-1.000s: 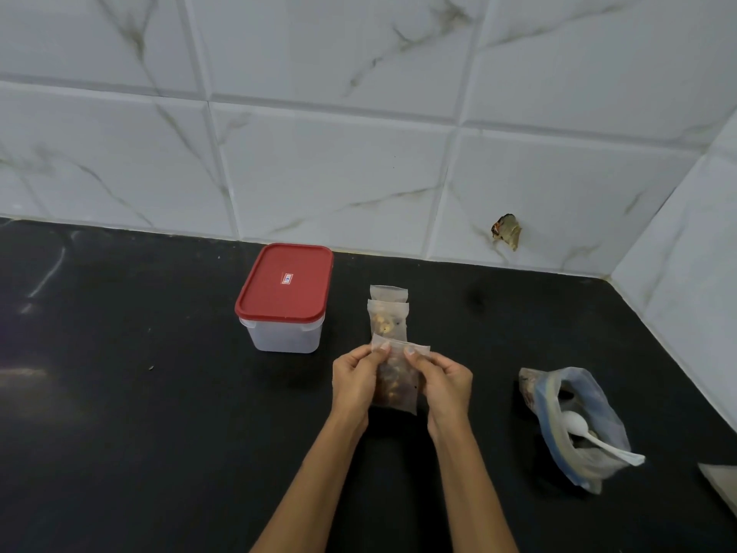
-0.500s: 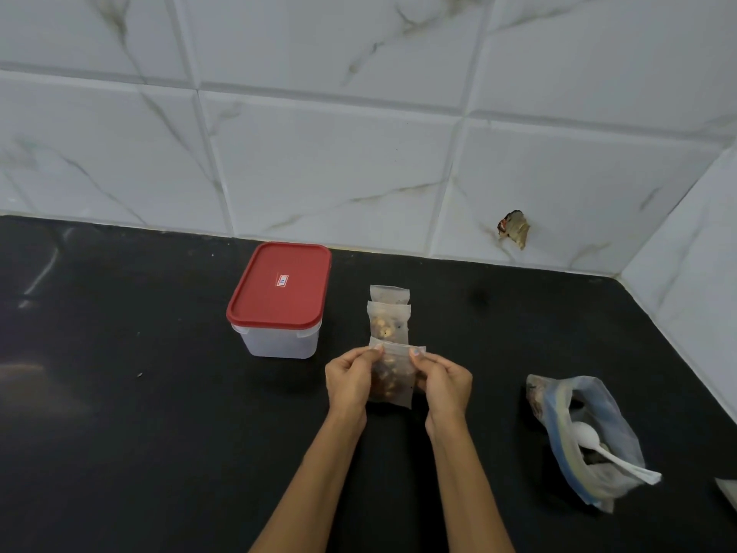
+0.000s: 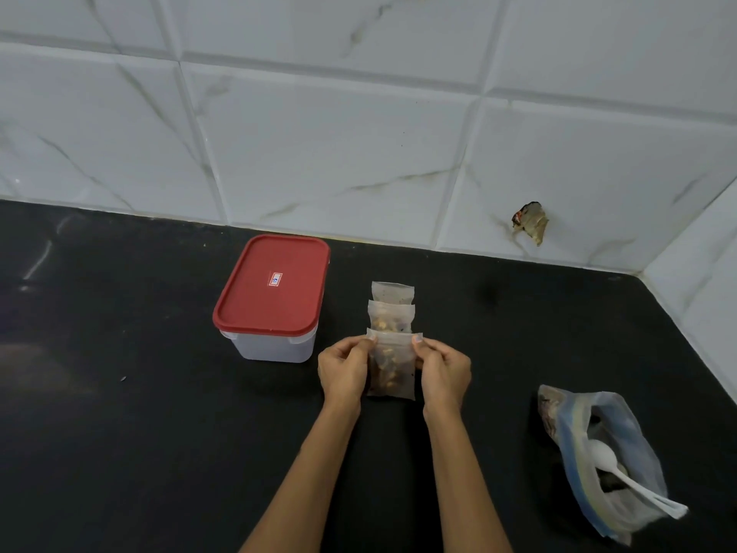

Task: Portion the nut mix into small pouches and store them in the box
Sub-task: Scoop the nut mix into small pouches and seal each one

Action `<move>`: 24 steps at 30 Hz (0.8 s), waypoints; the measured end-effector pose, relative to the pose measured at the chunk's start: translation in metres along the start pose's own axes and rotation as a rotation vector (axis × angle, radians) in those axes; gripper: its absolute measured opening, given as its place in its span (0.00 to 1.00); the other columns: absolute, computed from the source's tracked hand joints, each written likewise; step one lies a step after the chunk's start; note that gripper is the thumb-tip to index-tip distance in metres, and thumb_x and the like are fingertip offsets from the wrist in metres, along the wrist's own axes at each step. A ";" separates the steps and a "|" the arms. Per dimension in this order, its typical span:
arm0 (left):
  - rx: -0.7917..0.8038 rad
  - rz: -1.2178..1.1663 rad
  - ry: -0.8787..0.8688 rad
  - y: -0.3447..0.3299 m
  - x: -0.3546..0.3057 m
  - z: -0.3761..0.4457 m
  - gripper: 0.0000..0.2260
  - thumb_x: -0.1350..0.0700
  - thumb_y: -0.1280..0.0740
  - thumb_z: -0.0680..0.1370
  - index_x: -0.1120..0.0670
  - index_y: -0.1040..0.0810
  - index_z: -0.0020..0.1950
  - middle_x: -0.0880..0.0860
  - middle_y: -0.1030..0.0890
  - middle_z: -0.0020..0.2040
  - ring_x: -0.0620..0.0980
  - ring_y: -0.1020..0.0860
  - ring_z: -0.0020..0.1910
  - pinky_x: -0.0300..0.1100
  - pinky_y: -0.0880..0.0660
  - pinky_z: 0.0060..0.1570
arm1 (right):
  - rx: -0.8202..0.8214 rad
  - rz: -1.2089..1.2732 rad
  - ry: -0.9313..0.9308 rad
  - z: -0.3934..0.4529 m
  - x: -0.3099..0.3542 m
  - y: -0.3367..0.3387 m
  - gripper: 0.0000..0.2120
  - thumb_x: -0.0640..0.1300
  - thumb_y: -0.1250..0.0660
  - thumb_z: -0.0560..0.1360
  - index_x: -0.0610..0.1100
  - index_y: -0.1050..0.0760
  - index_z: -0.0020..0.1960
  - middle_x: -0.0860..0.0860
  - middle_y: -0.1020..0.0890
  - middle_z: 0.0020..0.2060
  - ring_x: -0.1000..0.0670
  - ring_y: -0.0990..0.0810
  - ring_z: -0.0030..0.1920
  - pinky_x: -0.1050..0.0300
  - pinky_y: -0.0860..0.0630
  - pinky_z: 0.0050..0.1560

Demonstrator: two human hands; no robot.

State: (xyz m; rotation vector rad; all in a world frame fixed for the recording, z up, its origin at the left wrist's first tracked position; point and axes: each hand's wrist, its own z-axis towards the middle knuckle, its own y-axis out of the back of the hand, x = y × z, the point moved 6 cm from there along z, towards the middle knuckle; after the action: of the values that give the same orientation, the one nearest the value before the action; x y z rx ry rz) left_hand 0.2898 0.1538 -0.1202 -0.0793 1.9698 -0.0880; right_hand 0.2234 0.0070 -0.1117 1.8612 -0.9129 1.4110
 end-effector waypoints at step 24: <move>0.004 0.326 -0.260 -0.002 -0.008 0.019 0.07 0.57 0.32 0.77 0.54 0.16 0.53 0.47 0.17 0.45 0.45 0.19 0.49 0.50 0.21 0.55 | 0.020 -0.200 0.162 0.016 -0.004 -0.007 0.08 0.43 0.32 0.76 0.42 0.18 0.53 0.52 0.22 0.51 0.56 0.22 0.48 0.50 0.22 0.57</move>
State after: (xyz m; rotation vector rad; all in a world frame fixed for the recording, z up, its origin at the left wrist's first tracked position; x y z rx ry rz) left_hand 0.3103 0.1521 -0.1201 0.2232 1.6990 0.1264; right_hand 0.2368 -0.0015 -0.1197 1.7691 -0.6169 1.4265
